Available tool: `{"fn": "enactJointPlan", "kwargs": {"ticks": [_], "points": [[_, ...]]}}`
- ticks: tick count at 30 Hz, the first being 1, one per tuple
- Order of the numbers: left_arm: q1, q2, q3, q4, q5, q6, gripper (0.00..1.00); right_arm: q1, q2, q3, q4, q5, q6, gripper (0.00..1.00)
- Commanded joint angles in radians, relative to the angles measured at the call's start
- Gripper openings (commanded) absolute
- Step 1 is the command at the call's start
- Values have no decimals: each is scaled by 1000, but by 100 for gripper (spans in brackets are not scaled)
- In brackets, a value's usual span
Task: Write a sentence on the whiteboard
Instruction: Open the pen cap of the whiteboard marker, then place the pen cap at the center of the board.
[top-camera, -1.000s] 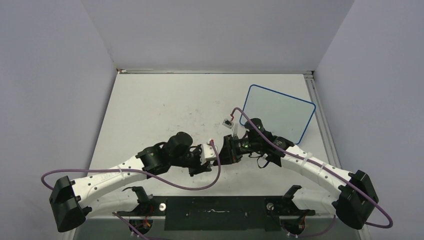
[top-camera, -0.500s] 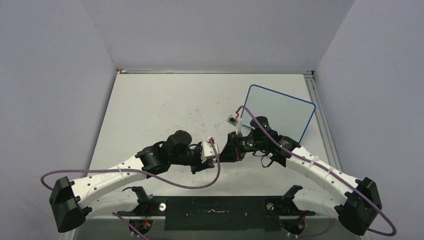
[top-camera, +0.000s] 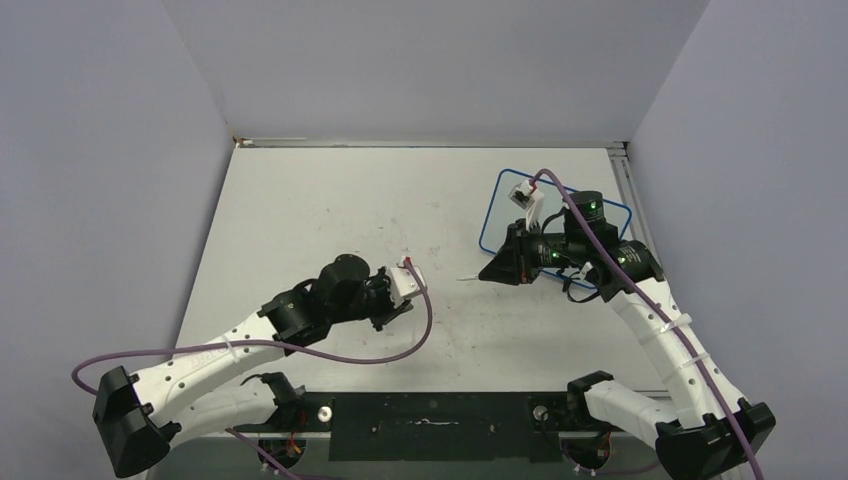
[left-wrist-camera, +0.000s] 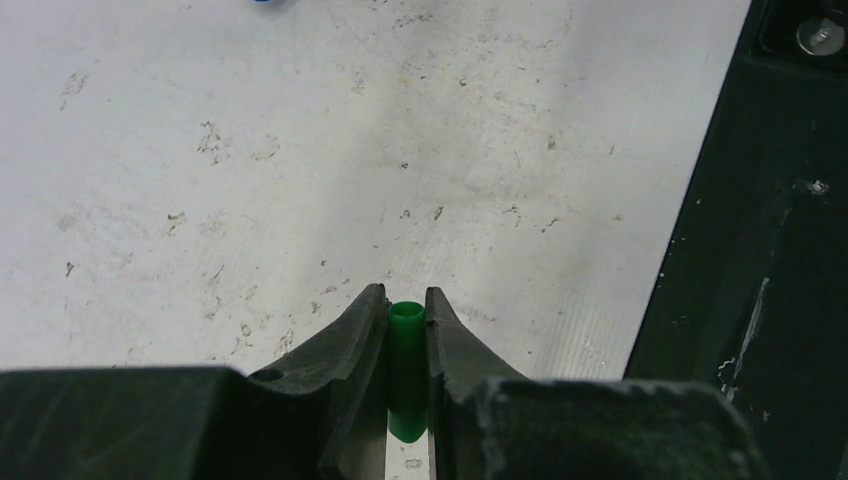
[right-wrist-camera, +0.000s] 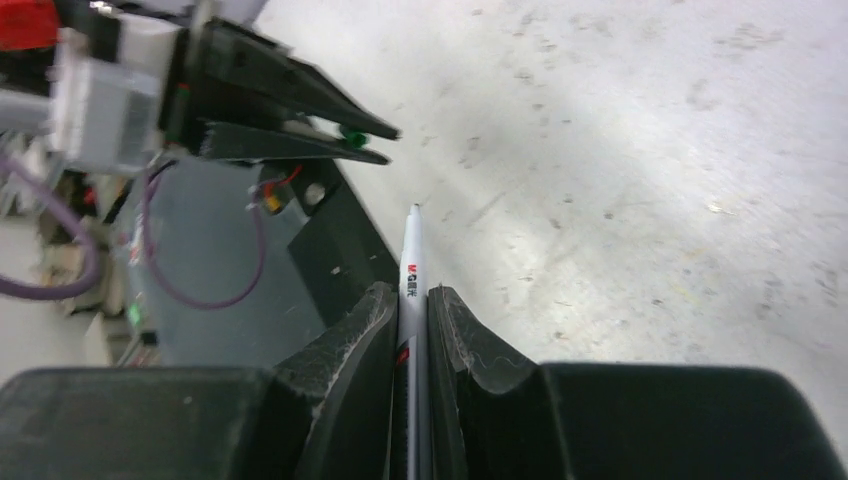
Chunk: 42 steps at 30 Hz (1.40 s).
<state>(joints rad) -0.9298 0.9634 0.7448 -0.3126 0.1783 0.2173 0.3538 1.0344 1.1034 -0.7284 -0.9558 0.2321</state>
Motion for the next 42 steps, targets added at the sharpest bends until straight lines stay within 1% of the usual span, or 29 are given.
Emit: {"fn": "enactJointPlan", "kwargs": {"ticks": [1, 3, 4, 7, 9, 11, 14, 16, 18, 22, 26, 31, 34, 36, 39, 42], "points": [[66, 27, 32, 40, 4, -74, 0, -1, -23, 1, -19, 304, -30, 5], [108, 67, 53, 66, 31, -152, 0, 6, -70, -51, 48, 458, 5, 5], [119, 88, 66, 78, 19, -200, 0, 9, -95, -79, 86, 516, 24, 5], [131, 154, 83, 105, -75, -376, 0, 14, -159, -156, 193, 648, 79, 5], [138, 183, 58, 148, -142, -469, 0, 19, -193, -208, 259, 766, 106, 5], [150, 207, 25, 189, -204, -551, 0, 20, -214, -257, 328, 846, 116, 5], [183, 232, -16, 252, -268, -630, 0, 23, -230, -332, 437, 926, 126, 5], [192, 256, -35, 282, -349, -653, 0, 26, -237, -374, 510, 952, 126, 5], [196, 291, -45, 296, -399, -669, 0, 29, -240, -413, 577, 992, 122, 5], [212, 373, -66, 365, -395, -693, 0, 36, -228, -475, 710, 1035, 120, 5], [228, 422, -92, 397, -390, -710, 5, 42, -194, -496, 801, 1047, 119, 5], [256, 456, -120, 431, -373, -720, 28, 45, -139, -490, 851, 1050, 114, 5], [265, 467, -114, 428, -374, -711, 50, 45, -113, -479, 864, 1047, 112, 5], [266, 464, -107, 428, -378, -701, 62, 44, -102, -476, 873, 1042, 111, 5], [266, 444, -97, 452, -367, -681, 69, 44, -84, -476, 897, 1031, 106, 5], [254, 418, -88, 506, -342, -671, 70, 44, -65, -474, 930, 1026, 105, 5]]}}
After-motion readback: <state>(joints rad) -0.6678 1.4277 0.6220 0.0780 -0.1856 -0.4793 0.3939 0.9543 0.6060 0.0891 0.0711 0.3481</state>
